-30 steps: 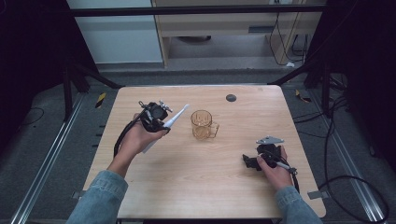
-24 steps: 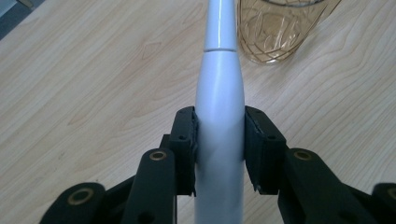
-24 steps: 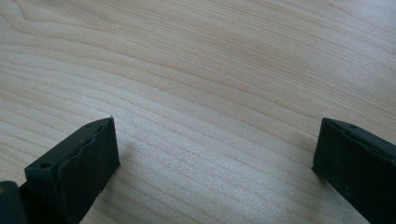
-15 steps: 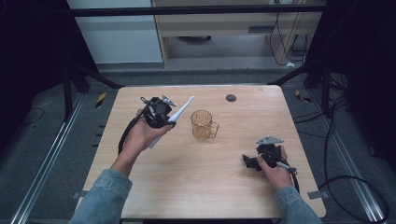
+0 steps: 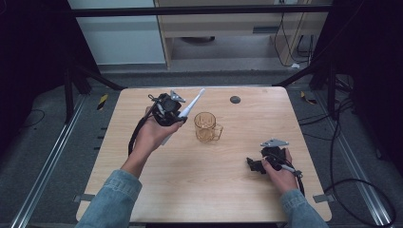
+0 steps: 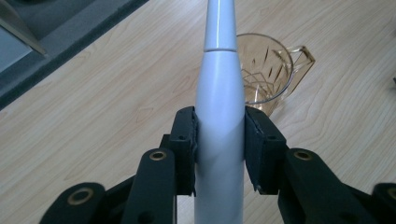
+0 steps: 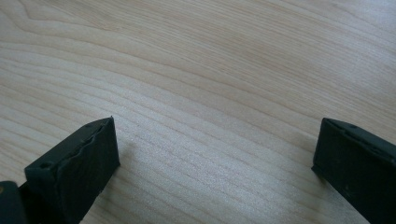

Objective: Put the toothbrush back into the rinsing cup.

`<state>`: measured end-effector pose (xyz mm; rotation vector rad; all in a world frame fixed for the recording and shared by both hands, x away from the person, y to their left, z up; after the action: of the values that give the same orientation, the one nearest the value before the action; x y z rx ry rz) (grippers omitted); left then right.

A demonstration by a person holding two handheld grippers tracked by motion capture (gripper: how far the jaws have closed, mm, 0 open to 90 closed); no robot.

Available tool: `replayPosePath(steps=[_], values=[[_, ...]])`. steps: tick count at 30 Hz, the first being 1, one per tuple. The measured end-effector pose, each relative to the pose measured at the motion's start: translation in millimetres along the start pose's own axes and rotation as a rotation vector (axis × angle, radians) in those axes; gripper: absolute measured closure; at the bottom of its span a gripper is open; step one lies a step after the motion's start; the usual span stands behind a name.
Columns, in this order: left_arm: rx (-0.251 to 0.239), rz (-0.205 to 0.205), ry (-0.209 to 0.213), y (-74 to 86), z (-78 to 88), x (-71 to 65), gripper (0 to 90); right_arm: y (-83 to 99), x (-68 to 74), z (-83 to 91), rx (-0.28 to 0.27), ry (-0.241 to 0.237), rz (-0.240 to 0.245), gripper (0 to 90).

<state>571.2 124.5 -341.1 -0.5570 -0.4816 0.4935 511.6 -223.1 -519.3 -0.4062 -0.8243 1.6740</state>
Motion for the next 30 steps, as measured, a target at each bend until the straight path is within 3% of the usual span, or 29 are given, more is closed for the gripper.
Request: replayPosePath(steps=[11,16,23,30], values=[[-0.012,-0.024,-0.012,-27.5,-12.6,-6.5,66.5,0.0,0.1,-0.1,-0.001,0.0,0.003,0.3],[-0.045,-0.021,-0.015,-40.3,-12.0,-8.9,66.5,0.1,0.1,0.0,0.001,-0.001,0.005,0.4],[-0.073,-0.024,-0.01,-51.8,-19.3,-12.8,66.5,0.1,0.2,0.0,0.002,-0.001,0.005,0.3],[-0.069,-0.041,-0.008,-54.7,-23.6,-10.4,66.5,0.0,0.2,0.0,0.0,-0.002,0.004,0.3]])
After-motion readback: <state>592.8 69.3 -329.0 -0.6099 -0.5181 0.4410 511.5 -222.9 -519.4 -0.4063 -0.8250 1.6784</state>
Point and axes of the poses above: each handheld gripper's, and its own axes: z roughly backward along the jaws, y roughly out of its underside, x roughly to its left, the point moved 1 cm from there along -z, roughly forward along the jaws, and after that the axes turned 13 degrees about -z, right-handed, at the moved point
